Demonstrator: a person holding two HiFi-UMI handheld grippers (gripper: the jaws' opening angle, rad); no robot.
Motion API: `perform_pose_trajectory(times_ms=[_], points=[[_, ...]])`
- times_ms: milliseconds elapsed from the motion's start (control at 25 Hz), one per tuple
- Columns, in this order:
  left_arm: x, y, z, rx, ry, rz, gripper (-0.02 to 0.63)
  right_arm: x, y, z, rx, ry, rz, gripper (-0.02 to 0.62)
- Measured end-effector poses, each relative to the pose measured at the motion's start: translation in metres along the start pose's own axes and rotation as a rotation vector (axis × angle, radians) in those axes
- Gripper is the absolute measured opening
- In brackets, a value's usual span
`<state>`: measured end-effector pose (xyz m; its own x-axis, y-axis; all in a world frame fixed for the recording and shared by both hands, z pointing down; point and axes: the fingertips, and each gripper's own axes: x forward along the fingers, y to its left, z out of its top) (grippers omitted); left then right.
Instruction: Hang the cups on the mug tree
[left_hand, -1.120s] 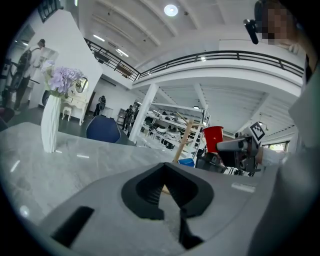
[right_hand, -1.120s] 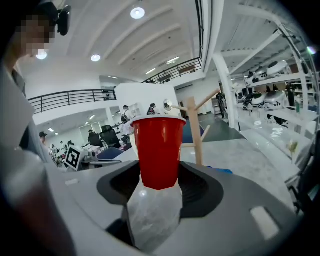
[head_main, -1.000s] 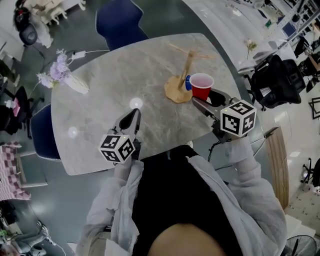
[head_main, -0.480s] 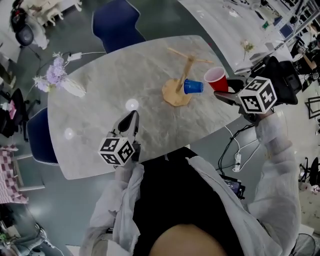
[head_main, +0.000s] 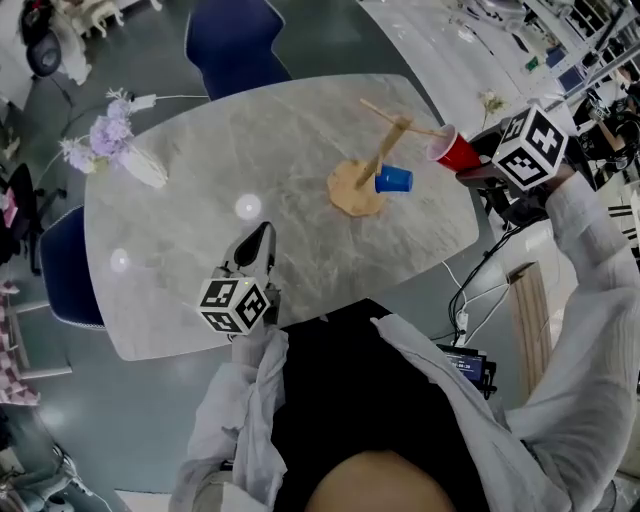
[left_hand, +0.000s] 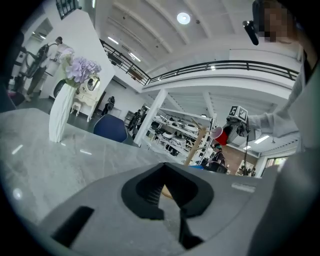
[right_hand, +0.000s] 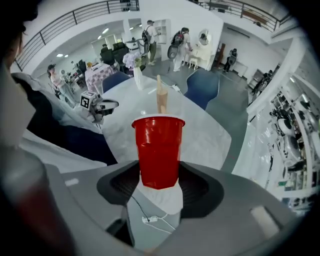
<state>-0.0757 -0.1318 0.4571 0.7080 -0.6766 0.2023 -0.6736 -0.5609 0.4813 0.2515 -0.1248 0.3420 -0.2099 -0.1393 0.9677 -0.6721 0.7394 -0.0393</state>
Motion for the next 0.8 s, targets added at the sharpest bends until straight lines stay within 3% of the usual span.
perform_pose_trajectory(times_ms=[200, 520, 800], points=[[-0.002, 0.017, -0.002, -0.045, -0.040, 0.019, 0.000, -0.006, -0.012, 0.016, -0.095, 0.155, -0.024, 0.256], [-0.005, 0.031, -0.005, -0.073, -0.086, 0.056, 0.000, -0.005, -0.014, 0.034, -0.190, 0.318, 0.005, 0.262], [-0.003, 0.038, -0.005, -0.078, -0.089, 0.055, 0.000, 0.001, -0.011, 0.055, -0.183, 0.332, 0.041, 0.275]])
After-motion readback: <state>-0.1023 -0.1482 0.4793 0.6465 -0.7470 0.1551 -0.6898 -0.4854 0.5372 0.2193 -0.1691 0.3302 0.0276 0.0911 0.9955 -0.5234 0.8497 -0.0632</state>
